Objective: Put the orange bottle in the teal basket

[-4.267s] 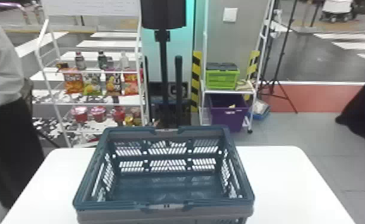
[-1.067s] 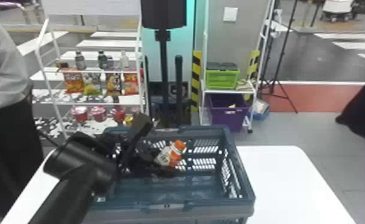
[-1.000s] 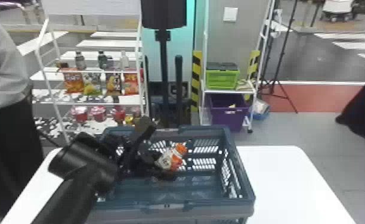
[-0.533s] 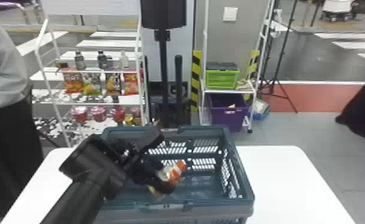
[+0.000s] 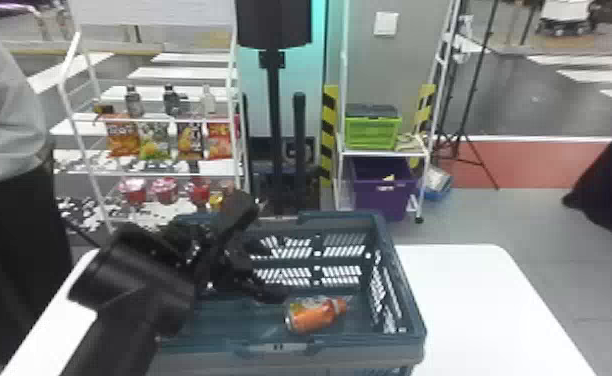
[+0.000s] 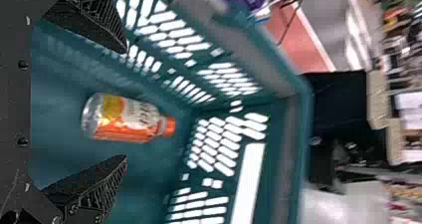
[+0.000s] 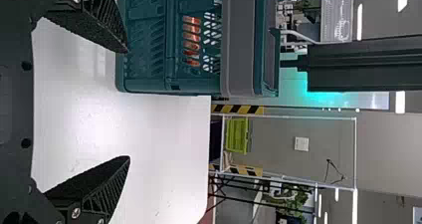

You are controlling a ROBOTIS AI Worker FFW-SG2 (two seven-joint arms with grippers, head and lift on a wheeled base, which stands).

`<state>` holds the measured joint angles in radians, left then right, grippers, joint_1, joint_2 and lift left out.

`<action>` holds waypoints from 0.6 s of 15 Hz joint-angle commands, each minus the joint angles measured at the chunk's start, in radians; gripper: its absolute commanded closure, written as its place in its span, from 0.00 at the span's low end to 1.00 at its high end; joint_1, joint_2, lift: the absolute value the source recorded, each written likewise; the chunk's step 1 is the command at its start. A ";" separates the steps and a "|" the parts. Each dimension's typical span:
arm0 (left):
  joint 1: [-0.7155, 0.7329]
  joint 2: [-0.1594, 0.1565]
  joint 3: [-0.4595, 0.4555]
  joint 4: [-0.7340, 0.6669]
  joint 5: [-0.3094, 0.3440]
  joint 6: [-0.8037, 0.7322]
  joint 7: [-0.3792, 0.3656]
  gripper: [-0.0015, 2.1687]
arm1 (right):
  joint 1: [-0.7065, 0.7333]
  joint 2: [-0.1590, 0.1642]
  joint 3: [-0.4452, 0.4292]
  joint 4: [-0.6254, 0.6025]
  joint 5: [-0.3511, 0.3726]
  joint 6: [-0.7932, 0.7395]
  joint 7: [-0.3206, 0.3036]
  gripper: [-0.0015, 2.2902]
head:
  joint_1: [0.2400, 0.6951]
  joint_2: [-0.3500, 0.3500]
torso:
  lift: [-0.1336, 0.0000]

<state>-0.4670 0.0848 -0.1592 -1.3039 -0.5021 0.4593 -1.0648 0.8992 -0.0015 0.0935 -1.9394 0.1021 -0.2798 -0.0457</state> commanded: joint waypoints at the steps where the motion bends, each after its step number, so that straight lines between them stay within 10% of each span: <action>1: 0.071 -0.010 0.086 -0.206 0.034 0.058 -0.004 0.07 | 0.010 0.002 0.000 -0.009 0.002 0.000 0.000 0.06 | 0.57 0.50 | 1.00; 9: 0.570 -0.087 0.506 -0.882 0.361 0.301 0.203 0.07 | 0.056 0.002 0.020 -0.093 -0.007 -0.015 0.001 0.06 | 0.57 0.50 | 1.00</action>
<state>-0.0048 0.0027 0.2773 -2.0851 -0.2128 0.7421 -0.8789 0.9495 -0.0015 0.1034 -2.0162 0.0989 -0.2920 -0.0444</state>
